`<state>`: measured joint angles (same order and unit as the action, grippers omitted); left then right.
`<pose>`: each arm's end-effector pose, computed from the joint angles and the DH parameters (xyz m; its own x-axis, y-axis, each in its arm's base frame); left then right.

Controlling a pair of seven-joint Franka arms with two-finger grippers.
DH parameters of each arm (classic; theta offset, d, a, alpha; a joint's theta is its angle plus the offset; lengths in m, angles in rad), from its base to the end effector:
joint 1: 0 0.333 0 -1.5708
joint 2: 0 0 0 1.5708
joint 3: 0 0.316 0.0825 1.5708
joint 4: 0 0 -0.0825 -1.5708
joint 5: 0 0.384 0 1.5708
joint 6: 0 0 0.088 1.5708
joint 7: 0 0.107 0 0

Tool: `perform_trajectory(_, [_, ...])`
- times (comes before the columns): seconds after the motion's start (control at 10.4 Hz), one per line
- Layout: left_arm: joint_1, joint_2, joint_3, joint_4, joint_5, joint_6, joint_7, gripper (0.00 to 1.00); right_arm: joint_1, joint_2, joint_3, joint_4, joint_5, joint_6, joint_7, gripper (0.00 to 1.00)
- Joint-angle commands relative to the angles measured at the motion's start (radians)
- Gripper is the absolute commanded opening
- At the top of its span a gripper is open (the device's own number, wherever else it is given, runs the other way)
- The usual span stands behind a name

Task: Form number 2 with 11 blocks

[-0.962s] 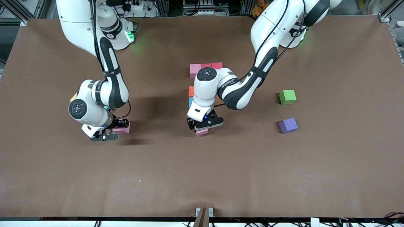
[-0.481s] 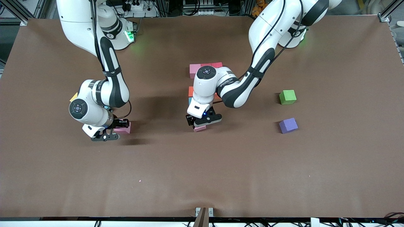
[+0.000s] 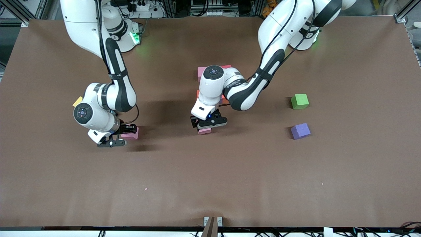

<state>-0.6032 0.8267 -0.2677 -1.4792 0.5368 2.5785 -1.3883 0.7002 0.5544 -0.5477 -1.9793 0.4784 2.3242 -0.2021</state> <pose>0.5029 -0.5472 0.2261 0.9357 0.2408 0.2577 0.1812 -0.9551 0.2345 0.5899 0.1062 0.2113 0.9944 0.0600 -0.0867 0.0556 -0.9971 -0.0521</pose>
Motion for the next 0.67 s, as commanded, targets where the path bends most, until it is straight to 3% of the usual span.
perform_trajectory(0.0, [0.011, -0.044, -0.005, -0.088, 0.087, 0.083, 0.017, 0.47, 0.002, -0.022, 0.000, -0.009, 0.026, -0.011, 0.001, 0.57])
perform_trajectory(0.58, [0.016, -0.083, -0.005, -0.164, 0.126, 0.108, 0.009, 0.47, 0.002, -0.022, 0.000, -0.010, 0.028, -0.009, 0.001, 0.58])
